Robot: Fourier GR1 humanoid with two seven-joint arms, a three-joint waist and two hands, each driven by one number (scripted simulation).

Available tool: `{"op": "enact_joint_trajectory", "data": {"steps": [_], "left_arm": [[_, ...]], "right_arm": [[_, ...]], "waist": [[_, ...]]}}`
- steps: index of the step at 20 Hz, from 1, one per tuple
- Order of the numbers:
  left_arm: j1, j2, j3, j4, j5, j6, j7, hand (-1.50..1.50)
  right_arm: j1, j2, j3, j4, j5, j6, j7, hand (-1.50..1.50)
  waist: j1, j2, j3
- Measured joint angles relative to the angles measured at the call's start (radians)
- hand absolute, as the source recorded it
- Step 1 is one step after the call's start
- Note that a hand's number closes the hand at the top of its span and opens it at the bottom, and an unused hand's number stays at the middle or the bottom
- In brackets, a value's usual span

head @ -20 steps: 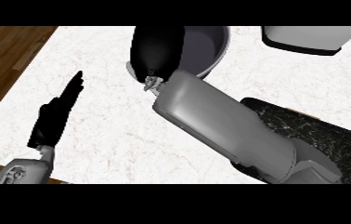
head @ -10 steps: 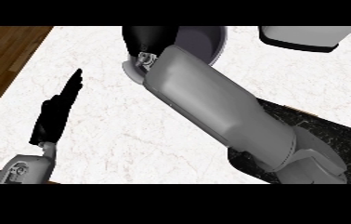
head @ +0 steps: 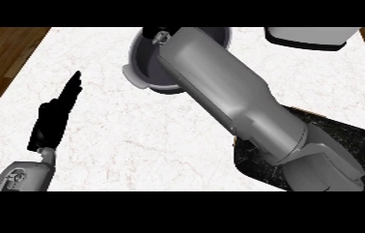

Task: Pick the squash from the tray and place it in the pot

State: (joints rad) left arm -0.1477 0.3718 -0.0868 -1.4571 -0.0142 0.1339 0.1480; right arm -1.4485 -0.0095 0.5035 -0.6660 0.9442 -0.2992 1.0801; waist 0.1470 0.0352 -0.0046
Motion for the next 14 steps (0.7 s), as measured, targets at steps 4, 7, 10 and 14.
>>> {"op": "enact_joint_trajectory", "data": {"steps": [4, 7, 10, 14], "left_arm": [[0.027, -0.001, 0.003, -0.010, -0.002, 0.001, -0.018, 0.00], [0.025, 0.001, 0.009, -0.016, -0.002, 0.002, -0.019, 0.00], [0.030, 0.008, 0.016, -0.021, 0.004, -0.005, -0.021, 0.00], [0.024, 0.006, 0.014, -0.025, 0.003, -0.008, -0.019, 0.00]], "right_arm": [[-0.007, 0.002, -0.042, 0.103, -0.018, -0.075, -0.052, 1.50], [-0.014, 0.004, -0.072, 0.187, -0.024, -0.122, -0.090, 1.50], [-0.014, 0.004, -0.093, 0.266, -0.028, -0.150, -0.120, 1.50], [-0.002, 0.005, -0.131, 0.334, -0.050, -0.202, -0.172, -1.50]], "waist": [[-0.005, 0.003, 0.001], [-0.008, 0.008, 0.001], [-0.007, 0.012, 0.001], [-0.006, 0.019, 0.002]]}}
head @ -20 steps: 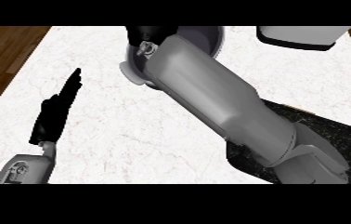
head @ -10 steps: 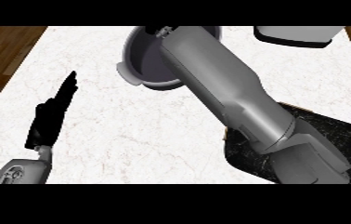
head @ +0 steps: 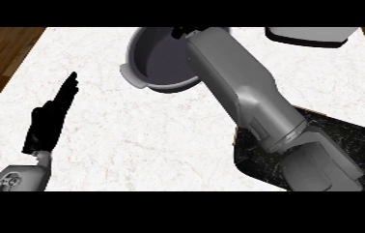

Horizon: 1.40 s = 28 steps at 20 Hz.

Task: Pick the squash from the tray and place it in the pot

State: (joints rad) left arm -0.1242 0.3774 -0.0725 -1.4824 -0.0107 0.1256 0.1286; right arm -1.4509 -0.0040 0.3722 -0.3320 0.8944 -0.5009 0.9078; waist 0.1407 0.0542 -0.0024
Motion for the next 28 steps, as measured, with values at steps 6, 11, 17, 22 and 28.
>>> {"op": "enact_joint_trajectory", "data": {"steps": [6, 11, 17, 22, 28], "left_arm": [[-0.001, -0.003, -0.005, -0.007, -0.003, -0.005, -0.002, 0.00], [-0.010, 0.001, 0.003, -0.007, 0.004, -0.013, -0.003, 0.00], [-0.004, -0.007, -0.002, -0.004, -0.003, -0.009, -0.002, 0.00], [0.006, -0.010, 0.000, -0.006, -0.005, -0.006, -0.005, 0.00], [0.018, -0.014, 0.003, -0.002, -0.010, -0.002, -0.005, 0.00]], "right_arm": [[0.030, 0.002, -0.089, 0.040, -0.076, -0.092, -0.078, -1.50], [0.033, 0.002, -0.144, 0.057, -0.121, -0.152, -0.164, -1.50], [0.033, -0.001, -0.197, 0.004, -0.159, -0.325, -0.284, -1.50], [0.048, -0.001, -0.267, -0.061, -0.232, -0.451, -0.387, -1.50], [0.089, 0.002, -0.306, -0.128, -0.396, -0.484, -0.512, -1.50]], "waist": [[0.012, 0.008, 0.001], [0.016, 0.010, 0.002], [0.014, 0.006, 0.003], [0.011, 0.001, 0.003], [0.000, -0.013, 0.003]]}}
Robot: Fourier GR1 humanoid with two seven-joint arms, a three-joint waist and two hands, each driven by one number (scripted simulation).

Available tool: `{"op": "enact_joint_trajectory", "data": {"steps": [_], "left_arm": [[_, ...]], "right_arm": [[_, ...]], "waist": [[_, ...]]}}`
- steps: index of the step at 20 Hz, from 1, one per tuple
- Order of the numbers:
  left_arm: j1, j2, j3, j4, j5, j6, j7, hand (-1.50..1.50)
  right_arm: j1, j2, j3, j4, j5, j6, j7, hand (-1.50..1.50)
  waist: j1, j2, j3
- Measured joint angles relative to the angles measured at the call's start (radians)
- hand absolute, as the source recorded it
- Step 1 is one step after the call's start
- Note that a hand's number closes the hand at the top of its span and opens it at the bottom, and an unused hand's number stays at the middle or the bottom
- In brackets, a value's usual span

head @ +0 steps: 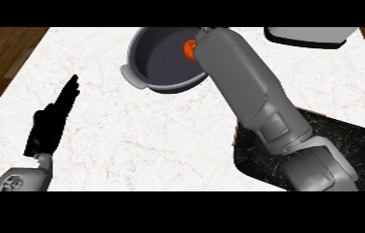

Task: Pick the squash from the tray and place it in the pot

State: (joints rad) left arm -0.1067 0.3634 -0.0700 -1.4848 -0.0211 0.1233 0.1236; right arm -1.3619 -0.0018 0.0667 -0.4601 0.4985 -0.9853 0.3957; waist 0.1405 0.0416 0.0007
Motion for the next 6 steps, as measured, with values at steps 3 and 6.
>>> {"op": "enact_joint_trajectory", "data": {"steps": [3, 6], "left_arm": [[0.000, 0.008, 0.017, 0.015, 0.007, -0.008, -0.004, 0.00], [0.009, 0.005, 0.030, 0.033, 0.008, -0.005, -0.014, 0.00]], "right_arm": [[0.041, 0.001, 0.005, -0.041, -0.098, -0.002, -0.079, -1.50], [0.091, 0.001, 0.041, -0.083, -0.195, -0.009, -0.149, -1.50]], "waist": [[-0.012, -0.006, 0.000], [-0.031, -0.014, 0.000]]}}
